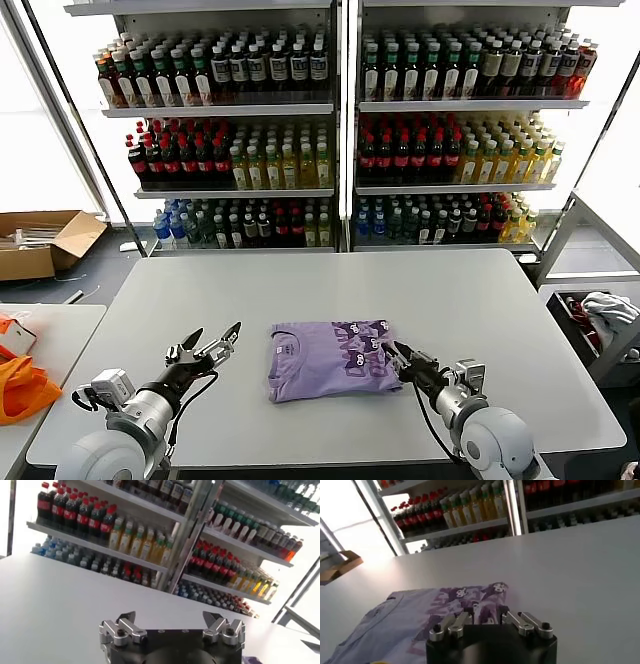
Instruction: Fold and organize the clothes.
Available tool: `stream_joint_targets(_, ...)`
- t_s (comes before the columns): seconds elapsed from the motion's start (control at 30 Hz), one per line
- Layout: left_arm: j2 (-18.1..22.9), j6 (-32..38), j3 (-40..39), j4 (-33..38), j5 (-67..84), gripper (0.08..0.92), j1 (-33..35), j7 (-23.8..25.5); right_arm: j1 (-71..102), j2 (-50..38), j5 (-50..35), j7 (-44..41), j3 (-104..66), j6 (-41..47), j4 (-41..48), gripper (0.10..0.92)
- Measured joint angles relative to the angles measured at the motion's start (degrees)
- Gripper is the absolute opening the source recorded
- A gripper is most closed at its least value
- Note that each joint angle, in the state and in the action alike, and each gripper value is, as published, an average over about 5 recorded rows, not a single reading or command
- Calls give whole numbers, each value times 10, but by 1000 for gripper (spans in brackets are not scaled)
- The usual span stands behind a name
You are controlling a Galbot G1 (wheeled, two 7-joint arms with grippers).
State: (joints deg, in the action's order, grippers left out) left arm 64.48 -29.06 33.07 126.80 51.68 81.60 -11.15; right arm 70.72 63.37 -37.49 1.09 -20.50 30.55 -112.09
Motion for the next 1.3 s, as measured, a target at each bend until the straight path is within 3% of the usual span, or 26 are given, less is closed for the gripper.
stream_joint_targets(0.3, 0, 3, 7, 8, -2, 823, 13, 2, -13, 2, 64, 5, 6, -22, -35, 637)
stream_joint_targets(0.5, 1, 9, 15, 13, -10, 823, 26, 7, -77, 45, 123, 19, 97, -35, 2, 793)
stream_joint_targets(0.93, 10, 19, 37, 12, -11, 823, 42, 17, -157, 90, 177, 68, 246, -22, 115, 823)
stream_joint_targets(1.3, 7, 27, 27, 0, -22, 822, 31, 23, -141, 46, 159, 82, 202, -46, 27, 823)
